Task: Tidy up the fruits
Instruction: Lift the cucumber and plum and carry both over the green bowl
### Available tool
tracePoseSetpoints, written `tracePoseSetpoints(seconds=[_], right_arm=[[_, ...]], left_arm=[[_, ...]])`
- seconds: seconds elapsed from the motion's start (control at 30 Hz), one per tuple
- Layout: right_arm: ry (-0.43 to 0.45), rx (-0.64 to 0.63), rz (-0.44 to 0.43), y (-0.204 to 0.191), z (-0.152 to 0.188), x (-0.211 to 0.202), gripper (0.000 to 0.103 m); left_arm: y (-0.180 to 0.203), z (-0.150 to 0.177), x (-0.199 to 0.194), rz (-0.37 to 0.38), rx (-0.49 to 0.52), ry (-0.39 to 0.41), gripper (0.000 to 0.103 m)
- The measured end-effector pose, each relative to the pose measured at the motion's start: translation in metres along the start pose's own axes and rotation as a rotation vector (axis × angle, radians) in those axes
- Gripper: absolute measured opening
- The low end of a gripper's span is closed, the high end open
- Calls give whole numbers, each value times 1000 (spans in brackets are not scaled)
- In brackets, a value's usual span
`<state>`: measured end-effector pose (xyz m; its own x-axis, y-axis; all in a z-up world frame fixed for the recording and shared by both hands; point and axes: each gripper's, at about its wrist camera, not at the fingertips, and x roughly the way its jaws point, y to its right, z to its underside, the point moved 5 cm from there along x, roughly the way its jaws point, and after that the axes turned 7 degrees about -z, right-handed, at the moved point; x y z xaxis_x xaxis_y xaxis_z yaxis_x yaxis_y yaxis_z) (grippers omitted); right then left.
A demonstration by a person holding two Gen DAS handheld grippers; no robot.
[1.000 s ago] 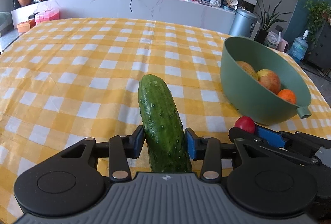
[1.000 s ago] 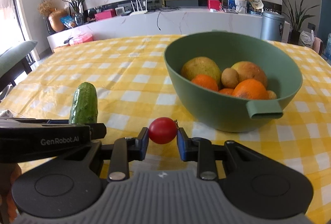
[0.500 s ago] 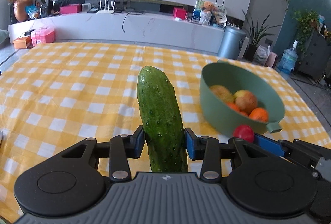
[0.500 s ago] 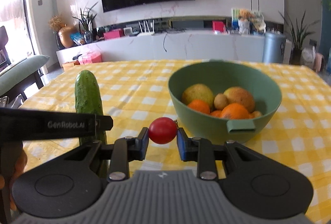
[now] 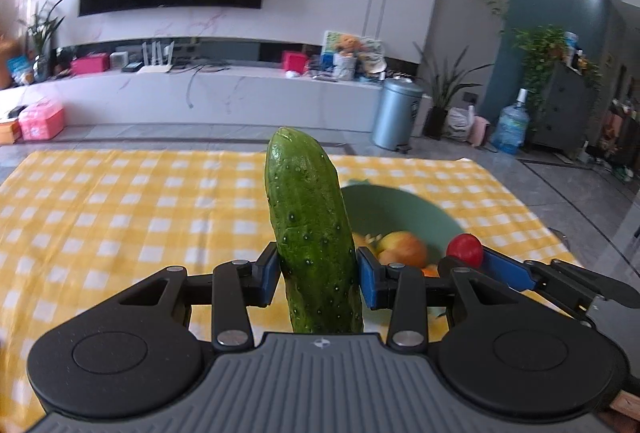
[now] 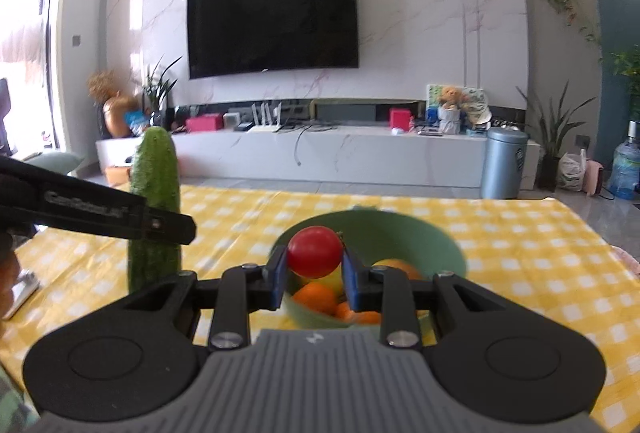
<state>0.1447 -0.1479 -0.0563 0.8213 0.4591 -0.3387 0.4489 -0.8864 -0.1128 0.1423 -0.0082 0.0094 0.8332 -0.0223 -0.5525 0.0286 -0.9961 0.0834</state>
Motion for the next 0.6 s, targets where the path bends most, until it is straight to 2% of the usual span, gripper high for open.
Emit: tracePoseSetpoints(seconds=[0.43, 0.6], right_arm=[[63, 5, 47, 35, -21, 19, 25], [23, 57, 43, 56, -21, 40, 25]], left_arm=[[41, -44, 22, 50, 80, 50, 45], [59, -52, 44, 56, 161, 31, 45]])
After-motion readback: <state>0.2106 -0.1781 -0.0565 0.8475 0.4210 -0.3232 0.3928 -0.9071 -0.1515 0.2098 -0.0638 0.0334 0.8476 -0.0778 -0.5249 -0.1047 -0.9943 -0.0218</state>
